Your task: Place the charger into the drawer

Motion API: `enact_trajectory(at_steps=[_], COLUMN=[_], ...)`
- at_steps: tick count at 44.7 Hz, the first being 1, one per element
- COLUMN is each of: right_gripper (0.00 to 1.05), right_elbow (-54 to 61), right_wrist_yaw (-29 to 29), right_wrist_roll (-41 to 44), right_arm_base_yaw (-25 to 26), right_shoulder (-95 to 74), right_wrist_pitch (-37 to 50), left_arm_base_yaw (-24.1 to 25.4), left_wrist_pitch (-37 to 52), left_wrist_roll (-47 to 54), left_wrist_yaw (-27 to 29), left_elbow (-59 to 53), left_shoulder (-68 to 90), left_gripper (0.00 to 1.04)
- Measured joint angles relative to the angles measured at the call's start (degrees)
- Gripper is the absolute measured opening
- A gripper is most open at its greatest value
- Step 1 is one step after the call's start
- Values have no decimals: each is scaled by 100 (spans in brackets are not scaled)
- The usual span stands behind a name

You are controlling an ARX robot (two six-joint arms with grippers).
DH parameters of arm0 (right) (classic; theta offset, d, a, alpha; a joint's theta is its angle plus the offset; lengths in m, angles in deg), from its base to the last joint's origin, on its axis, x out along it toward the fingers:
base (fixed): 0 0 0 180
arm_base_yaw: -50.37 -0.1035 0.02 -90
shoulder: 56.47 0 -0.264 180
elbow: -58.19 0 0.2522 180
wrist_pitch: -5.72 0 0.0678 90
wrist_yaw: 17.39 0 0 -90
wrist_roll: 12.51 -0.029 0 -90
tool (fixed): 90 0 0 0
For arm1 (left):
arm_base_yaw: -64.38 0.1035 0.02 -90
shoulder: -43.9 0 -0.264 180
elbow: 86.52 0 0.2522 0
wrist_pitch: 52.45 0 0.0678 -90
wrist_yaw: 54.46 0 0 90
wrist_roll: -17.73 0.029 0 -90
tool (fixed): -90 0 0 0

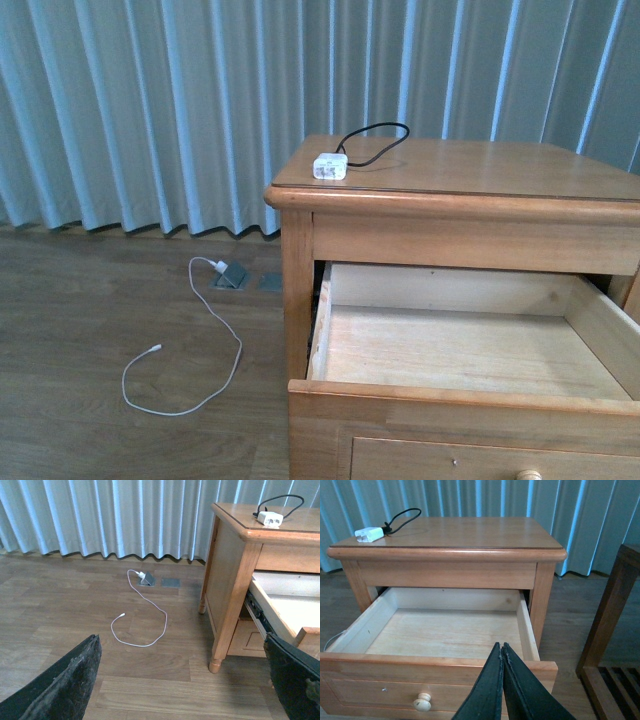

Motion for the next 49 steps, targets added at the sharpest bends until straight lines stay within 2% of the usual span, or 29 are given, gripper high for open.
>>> enact_trajectory(at_steps=[19, 45, 46, 49], right_gripper=[97, 96, 96, 96], right_elbow=[28, 28, 28, 28], right_wrist_yaw=[4, 2, 2, 2], right_wrist_roll=[-4, -4, -4, -4], right_arm_base_yaw=[-2, -2, -2, -2], right_shoulder=[52, 52, 52, 52], right_wrist_pitch=[-22, -22, -22, -22], left_arm_base_yaw=[0, 0, -24, -254], left_wrist_pitch=[0, 0, 13, 184], left_wrist_roll=[-2, -2, -24, -304], left_wrist_yaw=[-2, -2, 90, 824], left_elbow=[0, 0, -2, -2], left_shoulder=[0, 0, 0, 37], left_gripper=[99, 99, 99, 99])
